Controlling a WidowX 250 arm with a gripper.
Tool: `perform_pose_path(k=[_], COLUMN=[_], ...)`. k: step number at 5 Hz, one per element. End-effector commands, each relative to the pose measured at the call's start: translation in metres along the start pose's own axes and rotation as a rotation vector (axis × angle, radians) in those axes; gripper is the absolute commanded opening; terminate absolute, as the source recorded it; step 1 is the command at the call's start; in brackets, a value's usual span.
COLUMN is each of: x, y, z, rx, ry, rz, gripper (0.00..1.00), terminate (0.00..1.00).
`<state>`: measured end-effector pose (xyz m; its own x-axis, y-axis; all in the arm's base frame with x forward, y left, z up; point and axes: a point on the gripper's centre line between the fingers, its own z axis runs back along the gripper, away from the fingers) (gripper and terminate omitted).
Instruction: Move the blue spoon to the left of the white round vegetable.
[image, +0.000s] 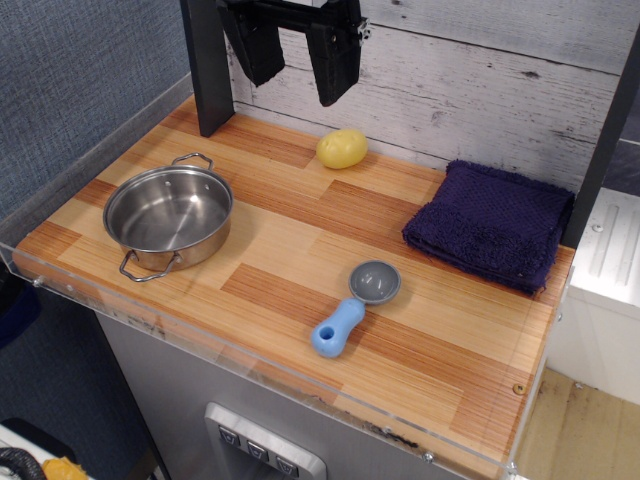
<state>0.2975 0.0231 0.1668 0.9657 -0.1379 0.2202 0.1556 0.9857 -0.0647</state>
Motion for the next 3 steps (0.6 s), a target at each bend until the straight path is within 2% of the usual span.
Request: perform_pose_path(k=[1, 3], x=[0.0, -0.017], y=[0.0, -0.023], z=[0.0, -0.031], rx=[0.0, 0.034], ry=[0.0, 0.045], rz=[0.0, -0.085], gripper=[1.0, 1.0], terminate=[0.0, 0.0])
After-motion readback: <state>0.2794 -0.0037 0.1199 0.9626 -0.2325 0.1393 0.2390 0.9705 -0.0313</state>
